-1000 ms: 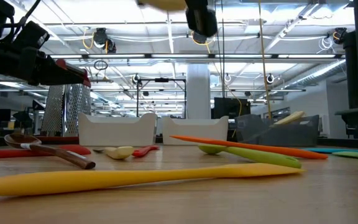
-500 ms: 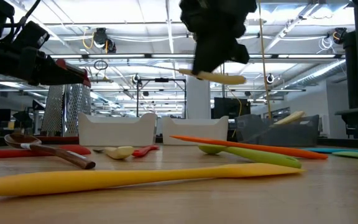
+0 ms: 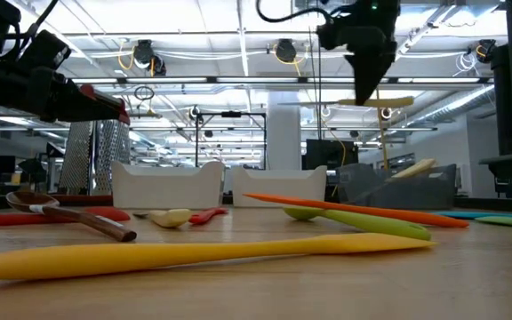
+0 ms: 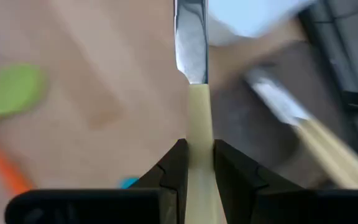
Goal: Pick & Place Kitchen Items
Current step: Put the yellow knife into the black bin
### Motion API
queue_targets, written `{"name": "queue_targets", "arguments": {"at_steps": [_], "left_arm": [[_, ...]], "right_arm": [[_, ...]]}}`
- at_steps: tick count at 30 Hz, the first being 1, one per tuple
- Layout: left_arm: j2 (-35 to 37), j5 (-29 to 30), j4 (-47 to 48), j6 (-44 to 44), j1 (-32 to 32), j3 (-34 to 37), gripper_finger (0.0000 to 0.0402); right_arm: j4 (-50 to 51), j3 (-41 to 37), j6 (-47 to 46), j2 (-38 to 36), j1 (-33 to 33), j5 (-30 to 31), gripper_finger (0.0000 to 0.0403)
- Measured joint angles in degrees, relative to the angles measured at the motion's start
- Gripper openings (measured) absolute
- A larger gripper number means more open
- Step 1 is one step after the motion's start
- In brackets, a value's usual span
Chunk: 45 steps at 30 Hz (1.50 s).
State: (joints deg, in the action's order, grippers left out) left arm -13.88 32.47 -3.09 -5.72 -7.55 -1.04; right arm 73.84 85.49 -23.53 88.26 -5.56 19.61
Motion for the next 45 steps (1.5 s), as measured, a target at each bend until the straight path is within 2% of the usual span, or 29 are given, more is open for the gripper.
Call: {"name": "queue_targets", "arguments": {"at_steps": [10, 17, 24, 29, 37, 45], "left_arm": [[0.01, 0.02, -0.03, 0.2, 0.02, 0.01, 0.0106], [-0.01, 0.04, 0.01, 0.02, 0.02, 0.02, 0.0106], [0.01, 0.04, 0.02, 0.17, 0.0, 0.01, 0.0106], [0.0, 0.04, 0.02, 0.17, 0.02, 0.02, 0.0106], [-0.01, 0.04, 0.02, 0.17, 0.0, 0.01, 0.0106], [0.02, 0.04, 0.02, 0.2, 0.02, 0.02, 0.0106]], "right_arm": [[16.52, -0.05, 6.91, -4.21, -11.27, 12.73, 0.0057], [16.34, -2.66, 13.25, -4.27, -16.31, 15.12, 0.0057], [16.2, -8.92, 19.4, -4.27, -19.95, 19.45, 0.0057], [14.03, -13.23, 24.58, -4.25, -21.3, 23.74, 0.0057], [6.34, -17.3, 36.6, -4.23, -22.19, 23.88, 0.0057], [-1.55, -18.12, 50.27, -4.23, -22.19, 23.85, 0.0057]]}}
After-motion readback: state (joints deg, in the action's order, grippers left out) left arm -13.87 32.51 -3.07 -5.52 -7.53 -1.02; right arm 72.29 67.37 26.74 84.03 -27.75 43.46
